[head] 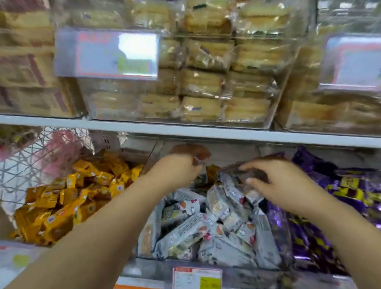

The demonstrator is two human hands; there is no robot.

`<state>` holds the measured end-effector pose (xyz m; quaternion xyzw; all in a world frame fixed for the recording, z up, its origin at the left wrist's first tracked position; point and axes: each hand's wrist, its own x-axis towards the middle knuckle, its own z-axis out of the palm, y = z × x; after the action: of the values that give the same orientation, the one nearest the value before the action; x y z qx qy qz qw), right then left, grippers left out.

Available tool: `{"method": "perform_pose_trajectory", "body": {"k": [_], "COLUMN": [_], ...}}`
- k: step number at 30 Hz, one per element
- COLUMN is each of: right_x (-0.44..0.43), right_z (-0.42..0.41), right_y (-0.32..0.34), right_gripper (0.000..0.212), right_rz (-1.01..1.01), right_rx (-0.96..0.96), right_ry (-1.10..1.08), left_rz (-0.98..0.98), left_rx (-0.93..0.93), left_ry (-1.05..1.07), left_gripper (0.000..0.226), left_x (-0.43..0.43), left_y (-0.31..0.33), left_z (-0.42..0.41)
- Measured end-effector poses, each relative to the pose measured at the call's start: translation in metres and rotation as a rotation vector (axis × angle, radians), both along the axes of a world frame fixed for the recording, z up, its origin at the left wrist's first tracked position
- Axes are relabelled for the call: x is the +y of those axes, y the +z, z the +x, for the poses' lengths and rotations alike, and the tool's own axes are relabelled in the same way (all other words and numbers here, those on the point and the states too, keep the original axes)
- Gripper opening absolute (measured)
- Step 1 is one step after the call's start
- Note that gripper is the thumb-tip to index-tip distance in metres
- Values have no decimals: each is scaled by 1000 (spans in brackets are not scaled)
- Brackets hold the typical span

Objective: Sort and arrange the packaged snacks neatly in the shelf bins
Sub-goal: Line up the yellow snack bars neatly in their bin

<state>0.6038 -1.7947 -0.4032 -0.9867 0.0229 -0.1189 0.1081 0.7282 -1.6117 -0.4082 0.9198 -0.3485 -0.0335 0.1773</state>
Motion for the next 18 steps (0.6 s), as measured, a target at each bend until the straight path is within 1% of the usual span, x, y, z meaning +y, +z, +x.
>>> {"method": "perform_pose_trajectory", "body": {"k": [2, 5, 7, 11, 12, 14, 18], "right_x": [-10, -22, -28, -32, -32, -31, -31], "right_z": [-4, -6, -6, -3, -1, 1, 2], "right_y": [-3, -9, -11, -15, -16, -17, -17], "right_gripper": [30, 30, 32, 33, 34, 35, 35], "right_rz": [22, 94, 137, 185, 187, 185, 154], "right_rx": [29, 101, 124, 123, 117, 113, 98], "right_ry": [0, 24, 35, 55, 56, 42, 49], "left_rz": [19, 98, 168, 223, 236, 263, 258], "left_rx": [70, 201, 206, 217, 190, 122, 74], "left_ry": [-43, -39, -47, -63, -64, -68, -49], "left_gripper": [36, 41, 47, 53, 49, 33, 26], "left_x": [-24, -47, -56, -71, -75, -79, -80], "left_y": [0, -8, -18, -39, -44, -52, -58], "left_z": [9, 28, 43, 58, 60, 64, 64]}}
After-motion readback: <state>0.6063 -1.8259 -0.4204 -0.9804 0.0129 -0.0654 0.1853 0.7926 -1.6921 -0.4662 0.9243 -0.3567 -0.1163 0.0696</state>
